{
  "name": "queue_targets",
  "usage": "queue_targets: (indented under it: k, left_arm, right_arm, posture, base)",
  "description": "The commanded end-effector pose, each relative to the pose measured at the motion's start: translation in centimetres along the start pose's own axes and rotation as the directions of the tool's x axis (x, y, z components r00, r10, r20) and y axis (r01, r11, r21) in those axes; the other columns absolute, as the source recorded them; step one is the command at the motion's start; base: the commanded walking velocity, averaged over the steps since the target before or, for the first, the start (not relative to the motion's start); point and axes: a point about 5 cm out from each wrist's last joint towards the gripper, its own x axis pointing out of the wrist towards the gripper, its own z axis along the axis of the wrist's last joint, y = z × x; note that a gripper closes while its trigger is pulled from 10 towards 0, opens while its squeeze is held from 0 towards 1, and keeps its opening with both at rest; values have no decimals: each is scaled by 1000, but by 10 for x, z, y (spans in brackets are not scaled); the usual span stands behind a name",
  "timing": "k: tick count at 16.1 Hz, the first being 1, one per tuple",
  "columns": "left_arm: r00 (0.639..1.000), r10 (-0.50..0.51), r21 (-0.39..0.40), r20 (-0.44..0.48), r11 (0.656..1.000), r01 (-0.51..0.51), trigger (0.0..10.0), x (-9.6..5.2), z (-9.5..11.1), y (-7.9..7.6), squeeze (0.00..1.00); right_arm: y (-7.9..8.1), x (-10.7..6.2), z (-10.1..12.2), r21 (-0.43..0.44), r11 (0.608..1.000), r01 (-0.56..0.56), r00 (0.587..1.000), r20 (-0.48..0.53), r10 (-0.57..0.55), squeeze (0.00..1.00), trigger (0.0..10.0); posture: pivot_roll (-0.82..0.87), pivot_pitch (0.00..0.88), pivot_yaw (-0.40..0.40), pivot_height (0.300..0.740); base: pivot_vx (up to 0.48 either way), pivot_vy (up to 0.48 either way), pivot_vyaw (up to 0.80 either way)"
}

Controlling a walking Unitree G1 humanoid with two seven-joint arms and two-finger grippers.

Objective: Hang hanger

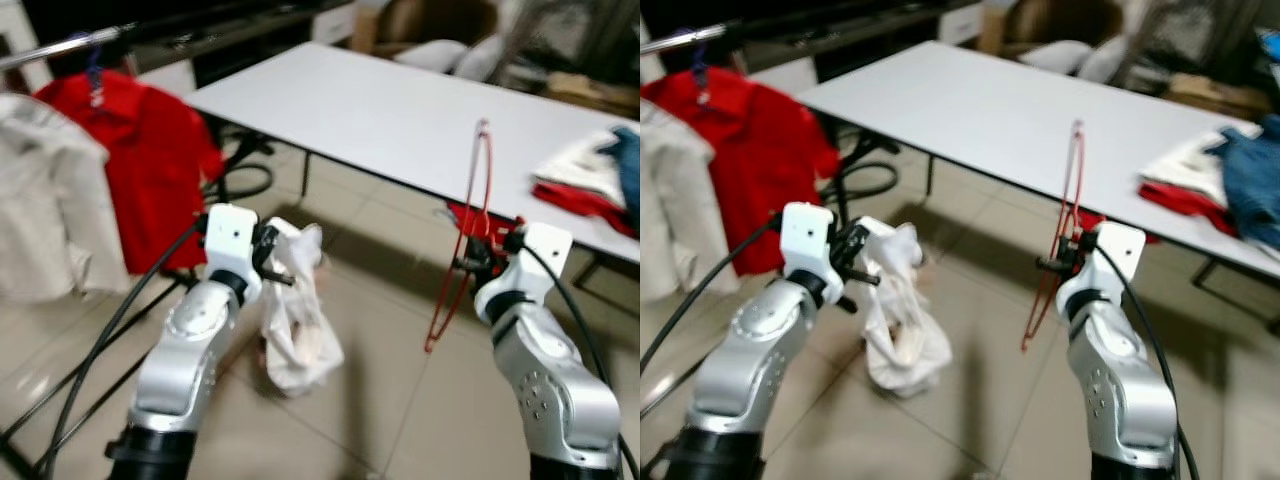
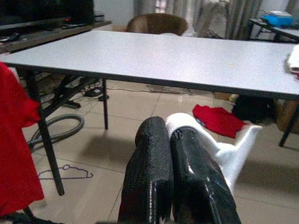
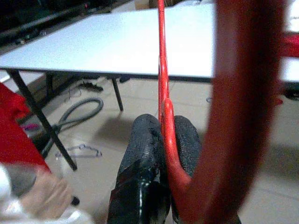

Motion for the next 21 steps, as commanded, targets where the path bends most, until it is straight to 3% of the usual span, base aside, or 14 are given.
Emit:
queue_targets:
  k: [1,11,13,16,19,21]
  left_arm:
    - [1000,-11,3,19,1000,11,10000,3,5,1,0]
    - [1000,-8,30,16,1000,8,10000,-1,5,5,0]
    - [999,32,15,18,999,-33,10000,-2,7,10,0]
    - [999,12,18,36,1000,-13,10000,-3,8,8,0]
    - [999,15,12,46,1000,-15,10000,0,12,10,0]
    - [999,28,14,45,999,-29,10000,1,12,14,0]
  right_arm:
    - [5,-2,-1,-5,999,-33,999,-16,33,0,10000]
    - [5,-2,-8,15,999,-34,997,-65,35,0,10000]
    - [7,-1,-10,15,999,-48,995,-81,49,0,10000]
    - [15,1,-7,-110,989,-100,994,-62,94,0,10000]
    - [23,-1,-4,-69,978,-198,979,-52,195,0,10000]
    - [27,-3,0,-92,963,-254,967,-49,250,0,10000]
  posture:
    - [7,0,-7,740]
    - [22,0,-32,740]
    - [29,0,-35,740]
    - [33,0,-39,740]
    - [33,0,-38,740]
    - [29,0,-41,740]
  base:
    - [0,480,-694]
    - [0,480,-663]
    - [0,0,0]
    - [82,0,0]
    - [200,0,0]
    - [268,0,0]
